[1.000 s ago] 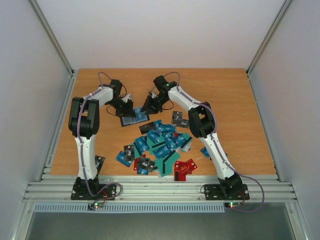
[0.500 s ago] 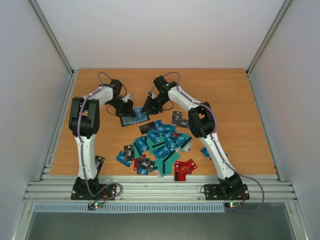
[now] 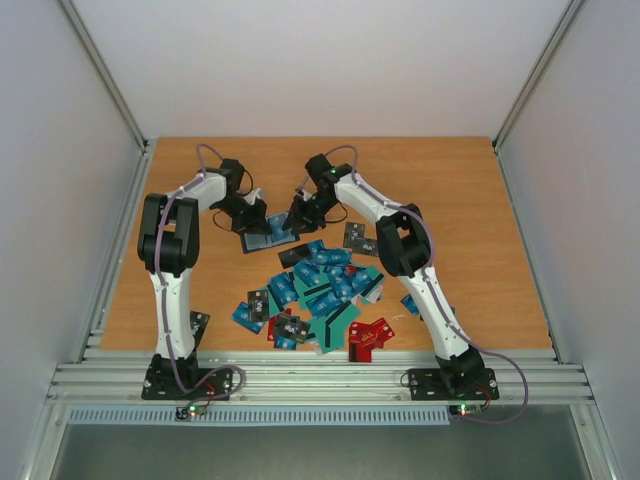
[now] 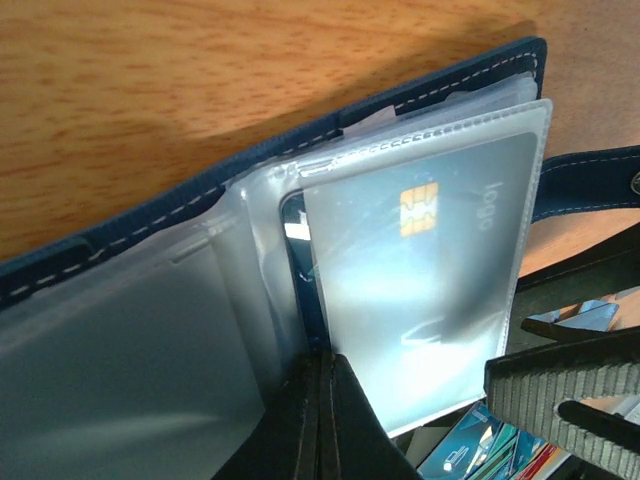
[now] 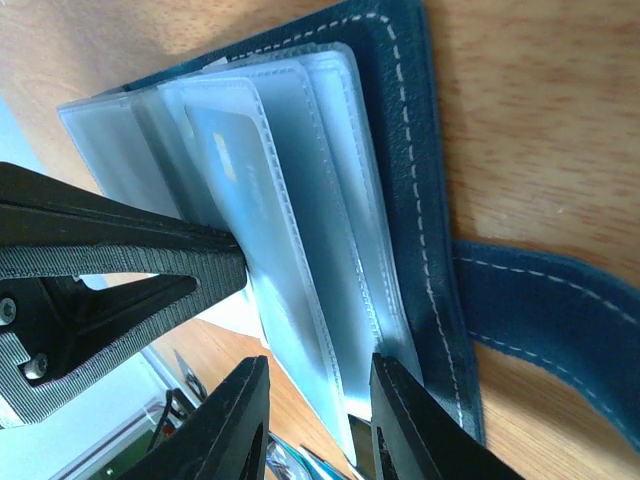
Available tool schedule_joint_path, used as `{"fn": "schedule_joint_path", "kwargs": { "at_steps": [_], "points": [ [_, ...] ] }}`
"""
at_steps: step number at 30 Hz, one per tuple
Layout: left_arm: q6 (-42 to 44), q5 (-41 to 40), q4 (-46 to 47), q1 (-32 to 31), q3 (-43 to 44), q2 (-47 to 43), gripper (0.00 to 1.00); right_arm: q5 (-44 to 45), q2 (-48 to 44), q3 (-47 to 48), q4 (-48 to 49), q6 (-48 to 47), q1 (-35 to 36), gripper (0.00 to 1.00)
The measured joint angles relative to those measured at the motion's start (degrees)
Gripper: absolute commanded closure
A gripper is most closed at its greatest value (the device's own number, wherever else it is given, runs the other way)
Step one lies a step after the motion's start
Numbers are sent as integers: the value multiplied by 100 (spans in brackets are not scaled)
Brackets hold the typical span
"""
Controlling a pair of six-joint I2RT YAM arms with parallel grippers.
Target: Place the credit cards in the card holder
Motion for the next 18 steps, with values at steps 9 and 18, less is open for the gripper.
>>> {"fn": "schedule_joint_path", "kwargs": {
  "at_steps": [9,18],
  "points": [
    [-2,24,-31,-17,50,26,100,0,2,236,-109,0,85,71],
    [-13,61,-31,-42,68,35,100,20,2,400,-201,-4,116,71]
  ]
}}
